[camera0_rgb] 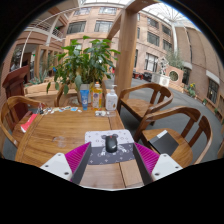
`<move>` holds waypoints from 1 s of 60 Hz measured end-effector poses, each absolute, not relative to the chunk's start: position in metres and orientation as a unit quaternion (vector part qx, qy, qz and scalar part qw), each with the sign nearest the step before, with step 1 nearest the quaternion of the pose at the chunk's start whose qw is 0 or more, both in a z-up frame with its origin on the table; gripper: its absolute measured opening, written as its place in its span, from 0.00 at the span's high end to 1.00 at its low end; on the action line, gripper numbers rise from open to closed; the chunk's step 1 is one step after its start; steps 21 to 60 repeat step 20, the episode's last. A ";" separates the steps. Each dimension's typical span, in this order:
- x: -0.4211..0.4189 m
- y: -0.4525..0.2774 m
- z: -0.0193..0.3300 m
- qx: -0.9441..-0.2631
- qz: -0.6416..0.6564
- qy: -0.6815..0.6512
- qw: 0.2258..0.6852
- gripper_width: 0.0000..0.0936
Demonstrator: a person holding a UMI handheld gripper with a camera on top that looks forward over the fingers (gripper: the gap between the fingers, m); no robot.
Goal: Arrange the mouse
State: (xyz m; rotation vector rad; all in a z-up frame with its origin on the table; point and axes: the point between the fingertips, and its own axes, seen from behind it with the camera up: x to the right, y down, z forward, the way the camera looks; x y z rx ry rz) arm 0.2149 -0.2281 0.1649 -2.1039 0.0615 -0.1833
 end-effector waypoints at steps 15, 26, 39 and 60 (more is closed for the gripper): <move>0.203 -0.269 0.174 -0.869 -0.065 0.024 0.490 0.09; 0.203 -0.274 0.177 -0.868 -0.062 0.025 0.492 0.09; 0.203 -0.274 0.177 -0.868 -0.062 0.025 0.492 0.09; 0.203 -0.274 0.177 -0.868 -0.062 0.025 0.492 0.09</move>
